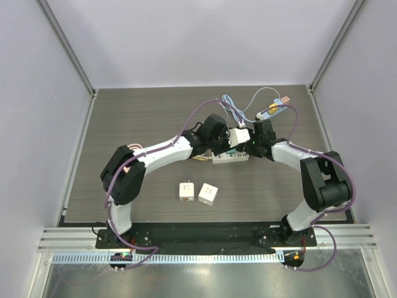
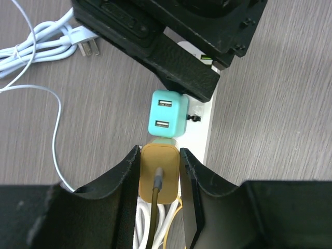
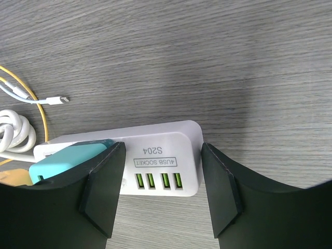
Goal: Pull the plug off the socket
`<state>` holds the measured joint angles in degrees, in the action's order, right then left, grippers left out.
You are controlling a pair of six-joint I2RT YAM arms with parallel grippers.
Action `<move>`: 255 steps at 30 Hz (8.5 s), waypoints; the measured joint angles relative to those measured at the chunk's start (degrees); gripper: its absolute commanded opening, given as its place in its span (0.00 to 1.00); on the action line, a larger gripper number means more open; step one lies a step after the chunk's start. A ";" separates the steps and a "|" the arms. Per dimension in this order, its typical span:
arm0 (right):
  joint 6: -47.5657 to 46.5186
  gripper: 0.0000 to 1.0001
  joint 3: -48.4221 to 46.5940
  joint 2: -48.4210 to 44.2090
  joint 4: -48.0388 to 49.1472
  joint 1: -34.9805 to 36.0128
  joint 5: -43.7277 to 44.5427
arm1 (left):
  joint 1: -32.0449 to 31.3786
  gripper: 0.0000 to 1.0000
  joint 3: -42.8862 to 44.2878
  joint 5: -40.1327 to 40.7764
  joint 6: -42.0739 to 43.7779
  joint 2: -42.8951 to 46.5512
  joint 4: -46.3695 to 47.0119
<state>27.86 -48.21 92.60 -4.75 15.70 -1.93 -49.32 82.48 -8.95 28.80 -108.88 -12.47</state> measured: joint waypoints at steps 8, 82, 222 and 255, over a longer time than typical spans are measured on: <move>0.02 0.65 0.00 0.02 0.04 0.00 -0.07 | 3.04 0.00 -0.20 -0.04 -1.07 5.81 -1.29; 0.66 0.65 0.22 2.69 5.25 -0.07 -5.31 | 9.33 0.02 -39.43 31.67 -78.05 46.69 -21.88; -1.46 0.01 -22.29 -5.11 -31.61 13.99 14.71 | 9.11 0.00 -11.30 2.91 -80.50 -4.07 12.63; 11.91 0.55 8.04 -9.77 -21.81 22.51 -20.44 | 10.34 0.44 -27.06 1.77 -71.95 26.62 6.62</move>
<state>39.77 -40.16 82.83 -26.57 38.22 -22.37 -38.98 55.42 -7.18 -43.16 -82.26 -5.85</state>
